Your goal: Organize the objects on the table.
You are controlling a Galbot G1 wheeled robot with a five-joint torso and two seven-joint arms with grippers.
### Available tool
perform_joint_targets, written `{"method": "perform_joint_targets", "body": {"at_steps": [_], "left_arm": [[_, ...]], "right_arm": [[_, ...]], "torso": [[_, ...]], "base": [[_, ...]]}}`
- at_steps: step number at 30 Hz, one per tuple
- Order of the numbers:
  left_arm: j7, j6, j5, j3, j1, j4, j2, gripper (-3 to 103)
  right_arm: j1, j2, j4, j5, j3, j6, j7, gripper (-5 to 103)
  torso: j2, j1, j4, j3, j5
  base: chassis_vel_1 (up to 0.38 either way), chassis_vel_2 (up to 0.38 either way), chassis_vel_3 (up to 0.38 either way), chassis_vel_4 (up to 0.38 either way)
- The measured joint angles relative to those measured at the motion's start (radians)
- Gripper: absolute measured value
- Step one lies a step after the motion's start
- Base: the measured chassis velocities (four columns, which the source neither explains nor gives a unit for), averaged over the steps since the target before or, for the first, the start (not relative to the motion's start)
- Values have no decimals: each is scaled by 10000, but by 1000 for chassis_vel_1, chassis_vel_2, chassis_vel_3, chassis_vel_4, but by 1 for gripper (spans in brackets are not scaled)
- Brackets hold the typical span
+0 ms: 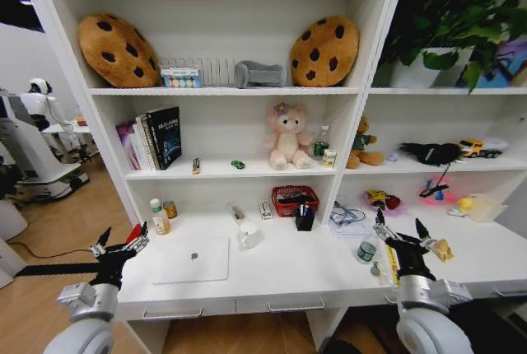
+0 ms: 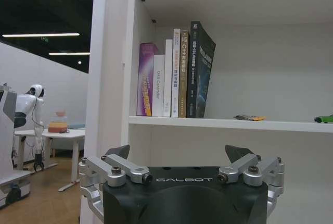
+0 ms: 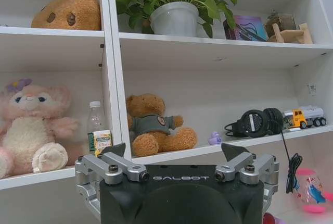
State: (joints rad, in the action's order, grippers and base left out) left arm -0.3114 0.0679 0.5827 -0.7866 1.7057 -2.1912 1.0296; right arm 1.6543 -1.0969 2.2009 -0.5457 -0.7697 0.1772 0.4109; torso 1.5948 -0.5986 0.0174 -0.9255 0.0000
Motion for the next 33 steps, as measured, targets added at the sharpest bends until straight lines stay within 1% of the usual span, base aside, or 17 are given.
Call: {"method": "perform_joint_targets", "body": {"at_steps": [33], "left_arm": [[0,0,0,0,0,0,0,100]], "right_arm": [[0,0,0,0,0,0,0,100]], "torso": [[0,0,0,0,0]], "base": [[0,0,0,0]]}}
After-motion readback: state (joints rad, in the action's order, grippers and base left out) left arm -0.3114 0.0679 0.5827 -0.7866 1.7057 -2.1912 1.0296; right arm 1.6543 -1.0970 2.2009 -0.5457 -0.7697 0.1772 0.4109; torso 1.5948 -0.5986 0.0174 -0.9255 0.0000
